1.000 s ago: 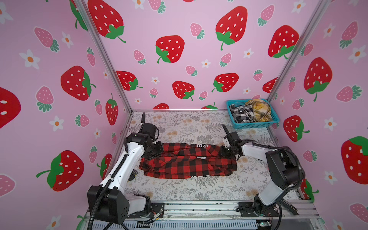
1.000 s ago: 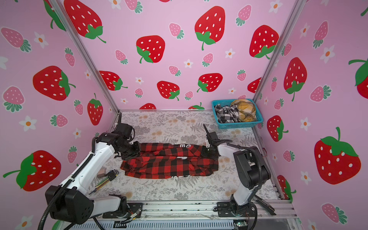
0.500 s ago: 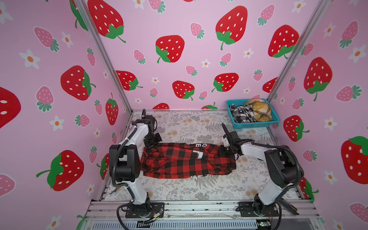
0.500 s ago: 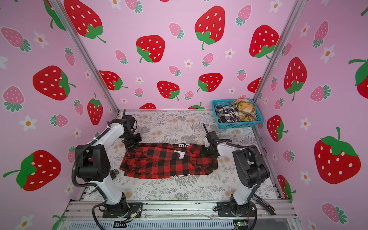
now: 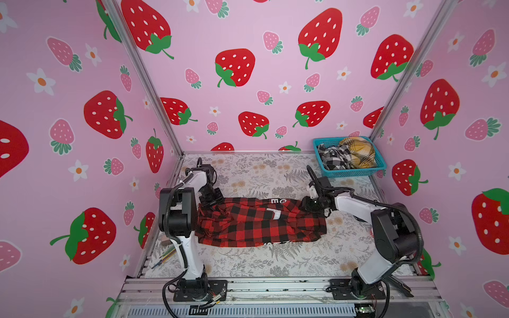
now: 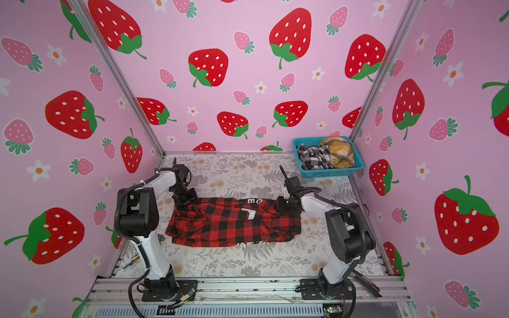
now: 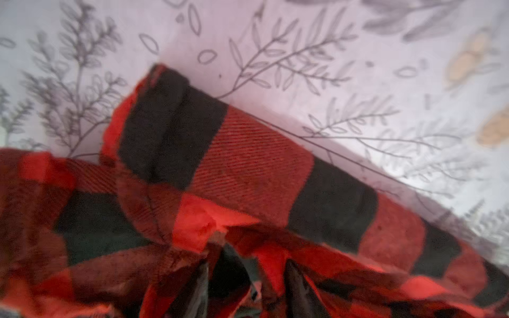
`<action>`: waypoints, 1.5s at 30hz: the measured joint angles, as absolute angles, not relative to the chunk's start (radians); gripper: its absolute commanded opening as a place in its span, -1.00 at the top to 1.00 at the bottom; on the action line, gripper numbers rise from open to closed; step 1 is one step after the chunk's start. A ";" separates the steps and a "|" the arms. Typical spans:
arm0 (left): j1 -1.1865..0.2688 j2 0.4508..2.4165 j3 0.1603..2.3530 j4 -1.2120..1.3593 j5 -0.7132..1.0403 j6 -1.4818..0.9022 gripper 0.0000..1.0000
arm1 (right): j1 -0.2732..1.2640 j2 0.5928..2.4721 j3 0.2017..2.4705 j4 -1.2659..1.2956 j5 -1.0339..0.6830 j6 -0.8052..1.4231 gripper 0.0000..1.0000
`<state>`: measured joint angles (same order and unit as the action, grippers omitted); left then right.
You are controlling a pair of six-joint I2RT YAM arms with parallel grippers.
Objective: Fold and stack the long sleeve shirts
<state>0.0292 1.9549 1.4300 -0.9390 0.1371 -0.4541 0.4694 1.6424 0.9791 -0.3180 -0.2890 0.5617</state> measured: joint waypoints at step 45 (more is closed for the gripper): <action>0.012 1.779 1.090 -0.582 0.315 -0.715 0.10 | 0.597 1.840 1.049 -0.235 -0.323 0.635 0.70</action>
<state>0.0124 1.7786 1.0904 -0.5823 0.3149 -0.7155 0.5972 1.8400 1.0489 -0.2352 -0.3233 0.6346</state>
